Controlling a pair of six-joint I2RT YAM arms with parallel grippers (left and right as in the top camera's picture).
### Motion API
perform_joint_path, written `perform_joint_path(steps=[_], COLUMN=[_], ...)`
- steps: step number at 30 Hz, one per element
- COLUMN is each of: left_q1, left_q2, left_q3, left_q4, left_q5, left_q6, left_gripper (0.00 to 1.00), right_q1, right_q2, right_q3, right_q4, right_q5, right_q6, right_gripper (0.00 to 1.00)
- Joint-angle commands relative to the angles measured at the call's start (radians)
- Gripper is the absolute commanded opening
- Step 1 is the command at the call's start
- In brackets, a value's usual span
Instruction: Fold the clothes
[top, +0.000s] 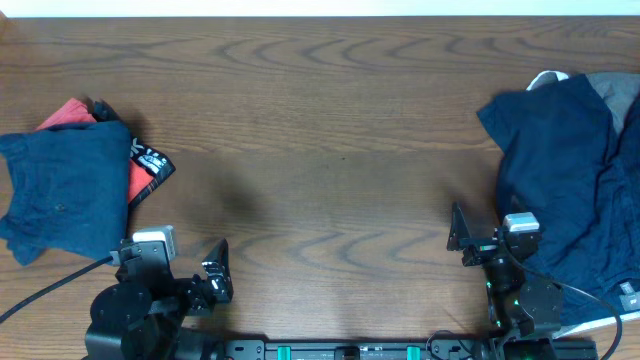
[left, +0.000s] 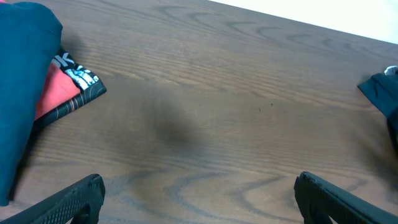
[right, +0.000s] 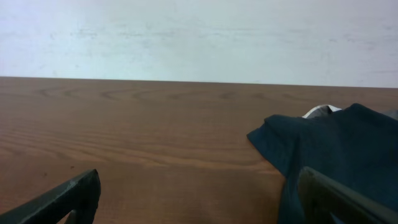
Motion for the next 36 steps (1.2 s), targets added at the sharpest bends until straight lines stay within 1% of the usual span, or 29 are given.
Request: perform_joint_path(steps=[1,10,13,16,19,22,27,30,36], left_q1=[-0.002,0.003,0.03,0.074,0.121,0.15,0.166,0.166,0.166], left_q2=[-0.002,-0.003,-0.013,-0.047,-0.107,-0.177,-0.28,-0.309,-0.317], left_q3=[-0.005,-0.005,-0.014,-0.055,-0.14,-0.245,-0.424,-0.503,-0.658], left_q4=[-0.002,-0.003,-0.034,-0.032,-0.01,0.069,0.252,0.354,0.645], left_q5=[-0.008,-0.008,-0.015,-0.02,-0.02,-0.012,-0.008,-0.009,-0.008], left_q6=[-0.006,-0.006,0.005,0.041,0.04,0.04,0.04,0.043,0.087], left_gripper=[0.98,0.98,0.98,0.98,0.98,0.98,0.98,0.98,0.98], right_q1=[-0.013,-0.013,-0.013,-0.013,-0.013,-0.013,-0.013,-0.013,-0.013], right_q2=[-0.007,-0.007,-0.007,-0.007,-0.007,-0.007,-0.007,-0.007,-0.007], right_q3=[-0.005,-0.005,-0.005,-0.005,-0.005,-0.005,-0.005,-0.005,-0.005], right_q4=[0.001,0.001,0.001,0.001,0.002,0.002,0.001,0.002,0.001], right_q5=[-0.008,-0.008,-0.008,-0.008,-0.008,-0.008,-0.008,-0.008,-0.008], right_q6=[-0.015,-0.015,-0.015,-0.015,-0.015,-0.015,-0.015,-0.015,-0.015], right_gripper=[0.99,0.99,0.99,0.99,0.99,0.99,0.99,0.99,0.99])
